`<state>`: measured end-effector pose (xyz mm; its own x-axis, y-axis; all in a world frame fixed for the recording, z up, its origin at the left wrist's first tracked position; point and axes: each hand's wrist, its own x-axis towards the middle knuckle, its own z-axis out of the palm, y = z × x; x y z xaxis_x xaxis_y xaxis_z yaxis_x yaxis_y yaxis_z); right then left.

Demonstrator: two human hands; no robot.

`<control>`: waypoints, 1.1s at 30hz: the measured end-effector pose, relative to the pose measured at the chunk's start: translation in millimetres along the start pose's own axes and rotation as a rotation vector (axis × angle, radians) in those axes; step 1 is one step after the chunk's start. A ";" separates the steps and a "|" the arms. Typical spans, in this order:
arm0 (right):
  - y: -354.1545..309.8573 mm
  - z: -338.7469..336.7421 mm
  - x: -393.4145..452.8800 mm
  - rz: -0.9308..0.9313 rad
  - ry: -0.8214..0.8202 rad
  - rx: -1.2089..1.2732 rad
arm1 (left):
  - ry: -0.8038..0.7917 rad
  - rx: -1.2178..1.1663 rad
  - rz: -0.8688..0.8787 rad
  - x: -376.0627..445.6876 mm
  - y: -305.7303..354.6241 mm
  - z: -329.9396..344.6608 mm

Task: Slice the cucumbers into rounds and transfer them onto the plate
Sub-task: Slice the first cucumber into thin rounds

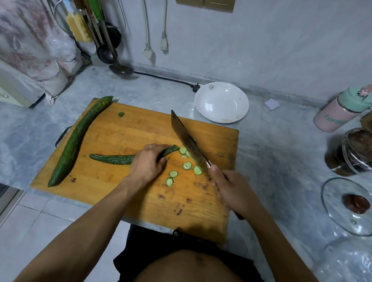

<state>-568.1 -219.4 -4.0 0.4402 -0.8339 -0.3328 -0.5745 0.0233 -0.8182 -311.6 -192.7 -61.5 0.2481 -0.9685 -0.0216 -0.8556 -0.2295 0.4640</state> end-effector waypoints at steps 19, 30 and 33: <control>-4.3 64.1 -11.9 0.294 -0.301 0.351 | 0.471 -0.519 -0.044 -21.8 2.6 -28.4; 9.5 6.8 11.7 0.210 -0.114 0.251 | 0.310 -0.453 -0.010 -47.8 -2.1 -6.9; 7.2 13.6 8.7 0.181 -0.164 0.209 | 0.263 -0.429 0.005 -54.5 -4.0 -2.0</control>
<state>-559.1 -219.0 -19.2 0.4586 -0.7066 -0.5389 -0.5071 0.2899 -0.8116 -320.9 -138.8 -60.4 0.3978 -0.8997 0.1797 -0.6066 -0.1110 0.7872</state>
